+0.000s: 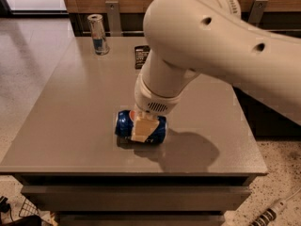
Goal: Knock pepsi can over
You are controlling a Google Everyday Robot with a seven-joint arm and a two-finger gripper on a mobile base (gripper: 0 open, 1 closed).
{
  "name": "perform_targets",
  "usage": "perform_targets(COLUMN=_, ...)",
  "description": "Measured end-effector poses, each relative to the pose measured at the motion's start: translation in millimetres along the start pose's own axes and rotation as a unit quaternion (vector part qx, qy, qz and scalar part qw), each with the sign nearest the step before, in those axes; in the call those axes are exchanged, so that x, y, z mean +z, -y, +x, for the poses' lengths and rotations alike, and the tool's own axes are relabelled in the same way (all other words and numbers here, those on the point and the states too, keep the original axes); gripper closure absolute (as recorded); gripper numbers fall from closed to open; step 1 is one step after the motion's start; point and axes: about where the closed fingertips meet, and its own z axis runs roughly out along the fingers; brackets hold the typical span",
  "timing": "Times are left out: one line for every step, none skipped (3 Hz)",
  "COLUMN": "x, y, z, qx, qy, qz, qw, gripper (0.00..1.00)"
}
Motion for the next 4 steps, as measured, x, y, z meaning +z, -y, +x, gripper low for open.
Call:
perform_targets(x=28.7, y=-11.2, z=0.1, qx=-0.015, qy=-0.010, qz=-0.001, qw=0.9998, gripper=1.00)
perform_targets(x=24.9, y=-10.4, z=-1.2, qx=-0.015, qy=-0.010, qz=-0.001, qw=0.9998, gripper=0.86)
perform_targets(x=24.7, y=-10.9, z=-1.9, qx=-0.016, qy=-0.010, qz=0.000, qw=0.9998, gripper=0.64)
perform_targets(x=24.5, y=-11.3, z=-2.5, qx=-0.017, qy=-0.010, qz=0.000, qw=0.9998, gripper=0.40)
